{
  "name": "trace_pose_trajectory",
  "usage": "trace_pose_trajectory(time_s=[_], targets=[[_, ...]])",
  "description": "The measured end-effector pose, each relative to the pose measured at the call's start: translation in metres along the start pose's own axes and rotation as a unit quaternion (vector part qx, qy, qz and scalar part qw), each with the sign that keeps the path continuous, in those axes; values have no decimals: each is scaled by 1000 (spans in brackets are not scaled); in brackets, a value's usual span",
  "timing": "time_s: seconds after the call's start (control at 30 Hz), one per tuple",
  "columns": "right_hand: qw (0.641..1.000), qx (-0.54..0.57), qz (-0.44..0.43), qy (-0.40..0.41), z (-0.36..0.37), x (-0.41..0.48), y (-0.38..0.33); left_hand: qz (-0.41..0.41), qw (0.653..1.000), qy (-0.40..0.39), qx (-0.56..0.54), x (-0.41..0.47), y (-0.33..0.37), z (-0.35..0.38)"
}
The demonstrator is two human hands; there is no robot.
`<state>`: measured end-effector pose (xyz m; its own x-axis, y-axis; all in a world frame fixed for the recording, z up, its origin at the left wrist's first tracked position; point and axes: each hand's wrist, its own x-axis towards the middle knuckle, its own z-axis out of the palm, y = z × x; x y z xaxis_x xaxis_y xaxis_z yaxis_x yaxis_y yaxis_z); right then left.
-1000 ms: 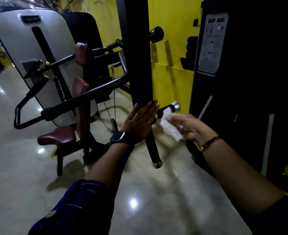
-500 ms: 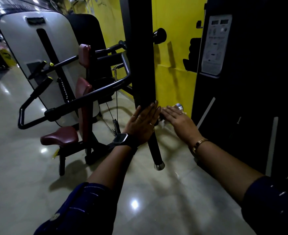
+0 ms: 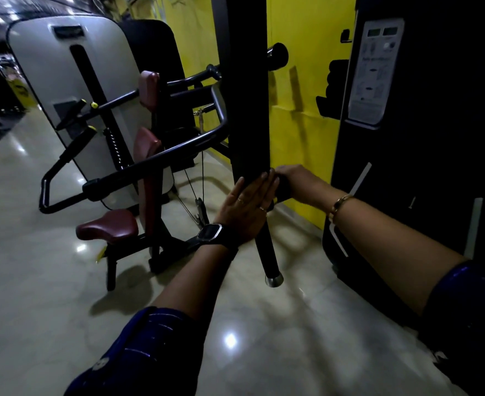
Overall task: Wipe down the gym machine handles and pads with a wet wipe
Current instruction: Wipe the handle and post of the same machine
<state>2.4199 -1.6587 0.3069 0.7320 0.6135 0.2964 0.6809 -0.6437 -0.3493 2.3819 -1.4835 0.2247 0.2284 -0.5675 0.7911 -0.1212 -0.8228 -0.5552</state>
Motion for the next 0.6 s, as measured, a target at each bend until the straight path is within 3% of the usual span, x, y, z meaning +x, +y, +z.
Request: trace_pose_trajectory(time_s=[0.07,0.17,0.33,0.37,0.43,0.47,0.5,0.6], targets=[[999,2,17,-45,-8,7,21,-1,1000,4,-3,1,1,0],[991,-78,41,-99,-21,13,40,-5,1000,21,-16,4,3,-1],[963,-208,148,-85,-33,18,64,1,1000,20,-8,5,3,-2],[966,-173,178,-66,-32,15,67,-2,1000,22,-9,4,3,-1],[969,64,238,-3,-21,6,73,-7,1000,21,-12,1,3,2],[937,232,261,33,-15,0,70,-9,1000,22,-12,1,4,2],[879,375,288,68,-9,-4,66,-9,1000,27,-13,2,4,2],[684,625,352,130,7,-15,55,-10,1000,24,-13,3,5,2]])
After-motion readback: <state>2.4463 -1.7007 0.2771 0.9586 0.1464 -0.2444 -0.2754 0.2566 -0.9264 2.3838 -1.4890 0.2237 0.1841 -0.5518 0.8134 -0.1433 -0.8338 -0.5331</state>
